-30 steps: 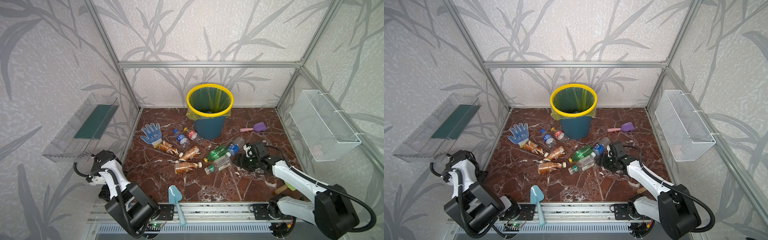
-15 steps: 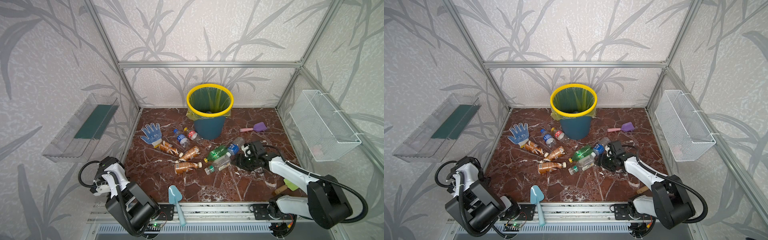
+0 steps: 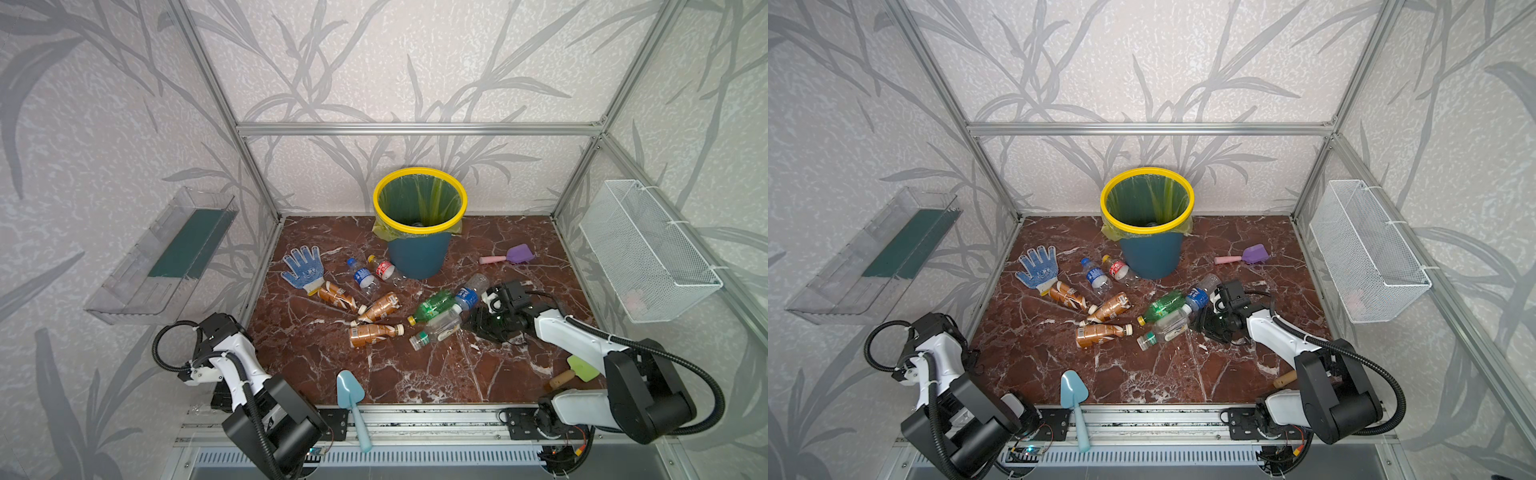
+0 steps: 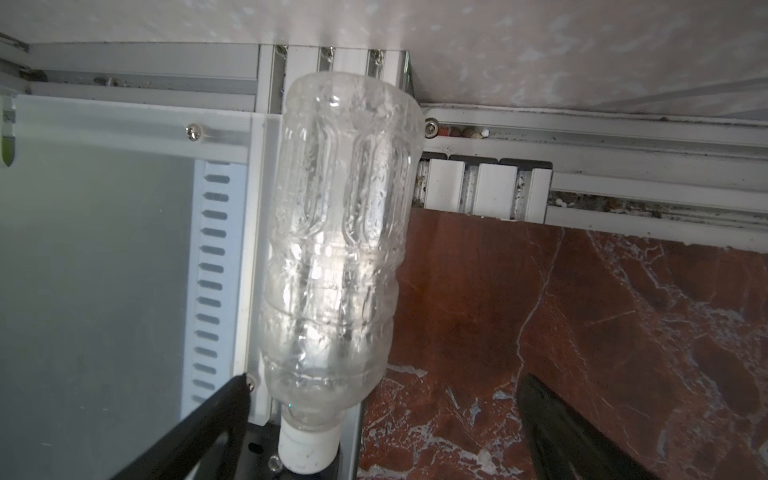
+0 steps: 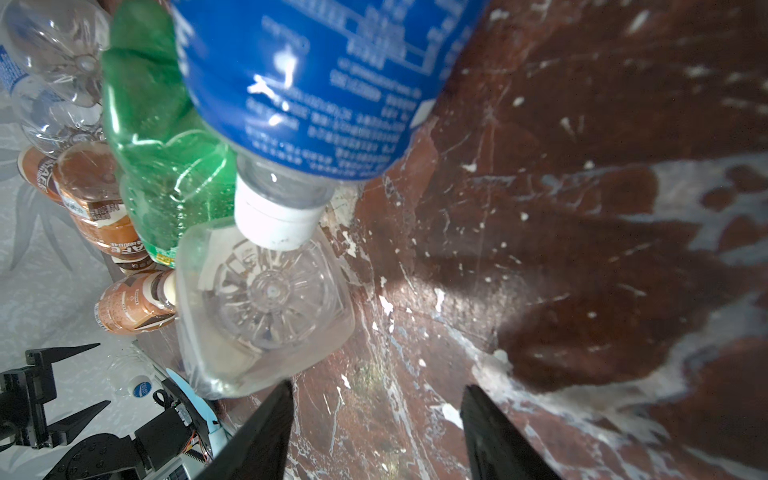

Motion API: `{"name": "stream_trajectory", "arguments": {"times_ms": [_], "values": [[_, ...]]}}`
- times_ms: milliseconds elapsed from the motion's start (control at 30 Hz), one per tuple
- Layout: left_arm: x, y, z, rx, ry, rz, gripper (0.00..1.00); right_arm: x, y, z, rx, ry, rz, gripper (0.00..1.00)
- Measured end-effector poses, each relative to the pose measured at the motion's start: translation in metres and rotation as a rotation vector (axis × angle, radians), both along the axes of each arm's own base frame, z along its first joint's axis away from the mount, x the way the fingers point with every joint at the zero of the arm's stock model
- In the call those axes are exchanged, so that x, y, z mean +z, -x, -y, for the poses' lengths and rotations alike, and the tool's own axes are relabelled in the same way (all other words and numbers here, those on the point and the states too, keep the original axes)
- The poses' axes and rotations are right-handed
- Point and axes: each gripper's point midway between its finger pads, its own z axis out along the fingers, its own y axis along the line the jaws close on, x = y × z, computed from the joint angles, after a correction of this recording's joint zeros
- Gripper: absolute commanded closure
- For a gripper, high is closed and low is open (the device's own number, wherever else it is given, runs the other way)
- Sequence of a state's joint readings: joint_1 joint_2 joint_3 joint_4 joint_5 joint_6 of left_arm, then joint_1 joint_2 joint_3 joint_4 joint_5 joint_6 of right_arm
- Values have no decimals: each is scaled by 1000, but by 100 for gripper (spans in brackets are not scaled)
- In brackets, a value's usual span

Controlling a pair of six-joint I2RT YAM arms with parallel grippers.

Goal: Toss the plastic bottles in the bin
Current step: 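Close the left gripper on the clear bottle and lift it, then carry the clear bottle over the bin and open the left gripper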

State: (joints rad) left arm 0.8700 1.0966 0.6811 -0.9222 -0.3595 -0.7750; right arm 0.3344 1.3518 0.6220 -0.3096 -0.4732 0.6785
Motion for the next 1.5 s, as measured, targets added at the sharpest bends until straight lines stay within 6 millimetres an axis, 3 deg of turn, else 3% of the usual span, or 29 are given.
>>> {"name": "stream_trajectory", "arguments": {"times_ms": [267,667,833,1233,1400,1500], "values": [[-5,12,-13,19,11,-24,0,-4,-2,-1,0,1,-8,34],[-21,5,-22,1,58,30,1,-8,-8,-4,5,0,-19,34],[-28,-7,-20,-31,91,85,5,-14,-10,-5,7,4,-35,34],[-38,-38,-18,-105,149,220,30,-15,-13,-7,9,-4,-29,35],[-37,-48,-19,-133,153,265,49,-15,-14,-7,8,-4,-29,35],[-37,-55,-19,-154,156,290,51,-15,-14,-7,6,-5,-30,35]]}}
